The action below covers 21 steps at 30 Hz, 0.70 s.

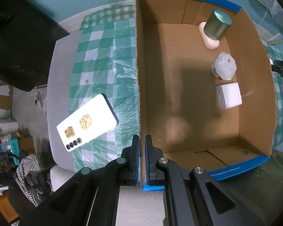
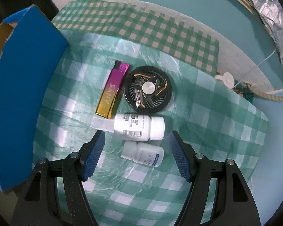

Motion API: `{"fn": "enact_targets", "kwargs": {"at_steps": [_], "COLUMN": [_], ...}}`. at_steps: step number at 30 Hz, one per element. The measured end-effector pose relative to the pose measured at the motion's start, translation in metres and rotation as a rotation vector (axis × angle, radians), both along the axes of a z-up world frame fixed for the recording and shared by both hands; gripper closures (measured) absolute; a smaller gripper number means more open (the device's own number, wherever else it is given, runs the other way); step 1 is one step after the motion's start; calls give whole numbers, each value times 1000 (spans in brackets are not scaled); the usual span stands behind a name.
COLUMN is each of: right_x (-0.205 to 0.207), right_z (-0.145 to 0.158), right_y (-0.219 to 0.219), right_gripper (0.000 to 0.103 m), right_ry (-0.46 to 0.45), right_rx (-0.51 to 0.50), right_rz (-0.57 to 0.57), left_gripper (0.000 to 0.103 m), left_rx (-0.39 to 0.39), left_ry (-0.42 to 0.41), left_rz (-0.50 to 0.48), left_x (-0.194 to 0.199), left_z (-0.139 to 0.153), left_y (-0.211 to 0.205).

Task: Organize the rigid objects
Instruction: 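Move the right tool to the larger white pill bottle and grasp it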

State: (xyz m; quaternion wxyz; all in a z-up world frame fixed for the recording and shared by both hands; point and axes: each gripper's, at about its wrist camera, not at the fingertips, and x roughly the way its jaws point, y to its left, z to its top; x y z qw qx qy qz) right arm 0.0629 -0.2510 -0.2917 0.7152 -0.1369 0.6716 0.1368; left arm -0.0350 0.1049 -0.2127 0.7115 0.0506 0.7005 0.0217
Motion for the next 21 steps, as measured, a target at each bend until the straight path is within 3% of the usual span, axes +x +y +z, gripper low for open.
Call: {"fn": "enact_targets", "kwargs": {"at_steps": [17, 21], "right_x": [15, 14], "right_z": [-27, -27], "right_y": [2, 3], "right_gripper": [33, 42], "right_ry": [36, 28], "right_rx": [-1, -2], "right_rz": [-24, -27], "left_gripper": [98, 98], "left_rx": [13, 11], "left_ry": [-3, -3], "left_rz": [25, 30], "left_x": [-1, -2], "left_z": [1, 1], "left_y": [-2, -2]}}
